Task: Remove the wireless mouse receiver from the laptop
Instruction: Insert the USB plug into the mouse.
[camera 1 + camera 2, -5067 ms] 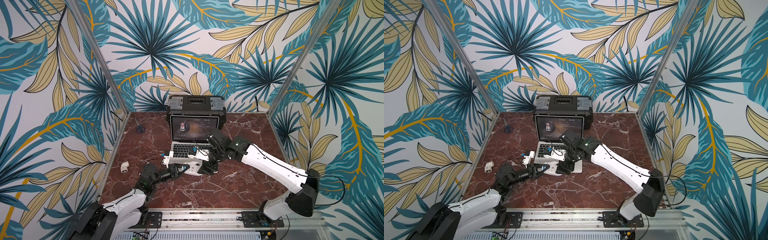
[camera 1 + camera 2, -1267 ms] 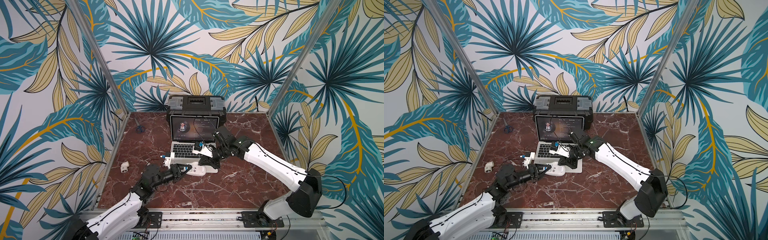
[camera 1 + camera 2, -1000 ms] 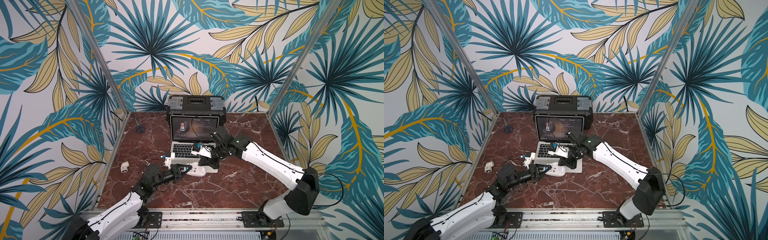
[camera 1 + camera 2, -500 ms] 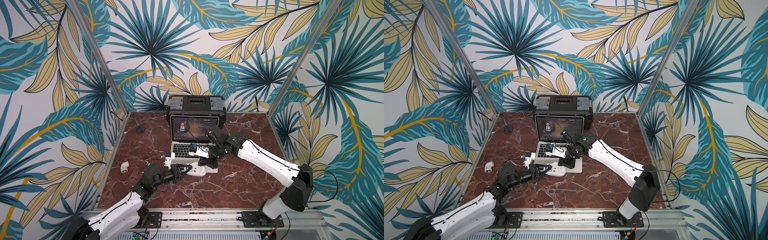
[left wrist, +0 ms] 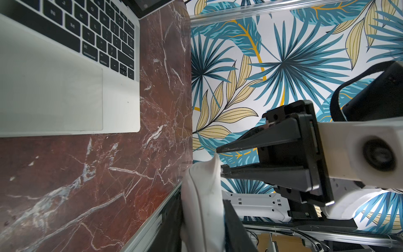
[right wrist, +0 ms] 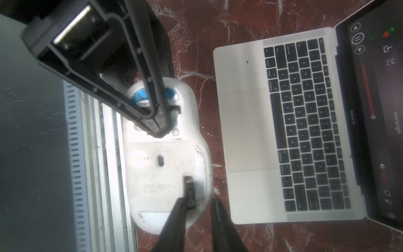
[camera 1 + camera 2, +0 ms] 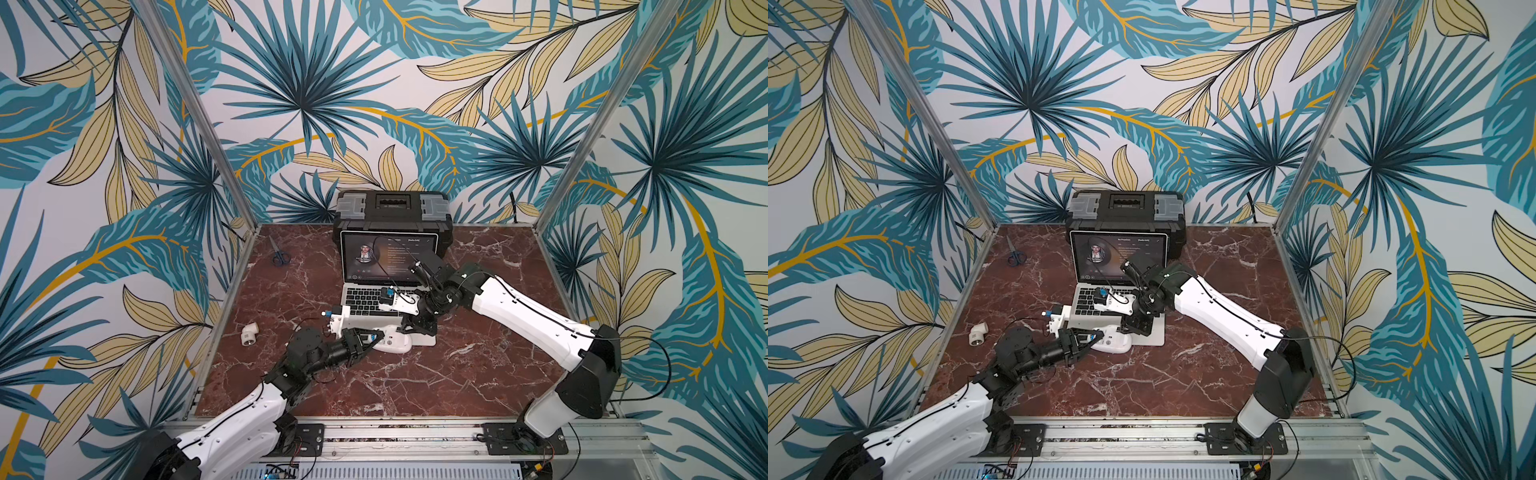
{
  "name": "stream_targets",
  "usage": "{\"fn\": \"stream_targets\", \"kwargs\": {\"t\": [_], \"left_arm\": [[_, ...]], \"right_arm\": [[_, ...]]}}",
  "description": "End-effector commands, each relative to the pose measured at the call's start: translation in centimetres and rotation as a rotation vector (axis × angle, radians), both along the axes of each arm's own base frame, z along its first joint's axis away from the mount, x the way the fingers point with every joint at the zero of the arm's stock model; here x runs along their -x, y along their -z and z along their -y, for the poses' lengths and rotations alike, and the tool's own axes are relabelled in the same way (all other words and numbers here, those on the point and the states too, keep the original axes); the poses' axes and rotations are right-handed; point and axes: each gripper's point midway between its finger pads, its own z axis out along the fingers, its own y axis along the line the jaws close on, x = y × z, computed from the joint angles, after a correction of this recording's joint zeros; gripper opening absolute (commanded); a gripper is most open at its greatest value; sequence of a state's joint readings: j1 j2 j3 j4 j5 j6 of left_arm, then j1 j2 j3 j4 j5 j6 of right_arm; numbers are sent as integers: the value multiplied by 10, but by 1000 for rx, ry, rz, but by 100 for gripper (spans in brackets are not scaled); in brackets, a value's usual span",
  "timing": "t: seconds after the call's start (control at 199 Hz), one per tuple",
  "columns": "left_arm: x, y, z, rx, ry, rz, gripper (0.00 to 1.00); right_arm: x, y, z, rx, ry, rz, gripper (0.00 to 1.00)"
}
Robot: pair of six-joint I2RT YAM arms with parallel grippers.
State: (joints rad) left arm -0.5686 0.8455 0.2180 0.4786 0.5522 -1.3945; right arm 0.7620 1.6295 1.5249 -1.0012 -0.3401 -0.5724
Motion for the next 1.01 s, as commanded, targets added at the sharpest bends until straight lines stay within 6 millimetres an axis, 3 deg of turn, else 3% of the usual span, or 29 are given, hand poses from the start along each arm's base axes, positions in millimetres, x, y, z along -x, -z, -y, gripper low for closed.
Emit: {"fn": "stream_targets", "kwargs": {"t": [0.0,0.206,0.277,0.493,0.81,1.001], "left_arm": [[-3,-55,3,98,10,177,0],[-3,-53,2,103,4,174,0],[-3,-54,2,105,1,176,0],[-6,-54,4,109,3,182,0],[-6,-57,6,114,17,186,0],[-6,-55,6,110,14,187,0]], "right_arm": [[1,16,14,91,22,-32,25],[4,12,14,69,13,-22,44],[9,4,15,43,1,-13,54],[19,-23,16,-77,-18,50,70],[23,-38,8,-184,-51,75,68],[18,-32,-1,-191,-67,63,58]]}}
